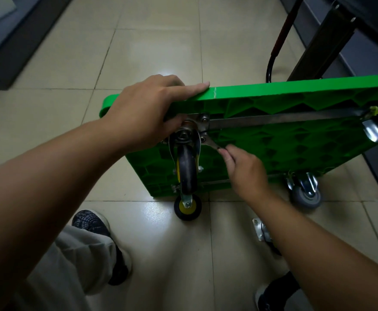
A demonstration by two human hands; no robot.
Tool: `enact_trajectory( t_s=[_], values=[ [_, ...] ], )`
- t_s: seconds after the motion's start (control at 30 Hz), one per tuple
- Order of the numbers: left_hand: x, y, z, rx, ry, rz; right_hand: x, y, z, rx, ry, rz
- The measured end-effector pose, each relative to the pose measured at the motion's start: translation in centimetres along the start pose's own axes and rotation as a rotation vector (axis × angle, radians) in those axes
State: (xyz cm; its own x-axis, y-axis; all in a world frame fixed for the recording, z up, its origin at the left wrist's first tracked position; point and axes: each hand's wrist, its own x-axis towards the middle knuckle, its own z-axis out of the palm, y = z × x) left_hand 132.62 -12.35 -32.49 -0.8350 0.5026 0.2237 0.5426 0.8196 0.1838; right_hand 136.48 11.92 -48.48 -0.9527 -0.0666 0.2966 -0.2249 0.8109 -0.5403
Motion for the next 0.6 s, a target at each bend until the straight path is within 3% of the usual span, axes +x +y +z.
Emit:
enact_trajectory(
  t_s=[0.17, 0.27, 0.37, 0.5, 0.6],
  values=[
    [0.0, 0.0, 0.0, 0.003, -0.008, 0.000, -1.3, -3.8, 5.3, 0.594, -0.165, 0.383],
    [0.0, 0.0, -0.1, 0.005, -0.016, 0.012, -1.7, -4.9, 5.7, 0.664, -0.177, 0.434],
    [-0.1, 0.1, -0.3, -0.011, -0.016, 0.011, -3.1, -2.1, 3.5, 0.452, -0.176, 0.341],
    [-0.2, 0.2, -0.3, -0.025, -0.016, 0.008, -4.7, 3.5, -2.7, -0.308, -0.252, -0.086],
    [-0.2, 0.2, -0.3, -0.015, -0.021, 0.003, -3.6, 3.9, -7.3, -0.505, -0.333, -0.405]
  ],
)
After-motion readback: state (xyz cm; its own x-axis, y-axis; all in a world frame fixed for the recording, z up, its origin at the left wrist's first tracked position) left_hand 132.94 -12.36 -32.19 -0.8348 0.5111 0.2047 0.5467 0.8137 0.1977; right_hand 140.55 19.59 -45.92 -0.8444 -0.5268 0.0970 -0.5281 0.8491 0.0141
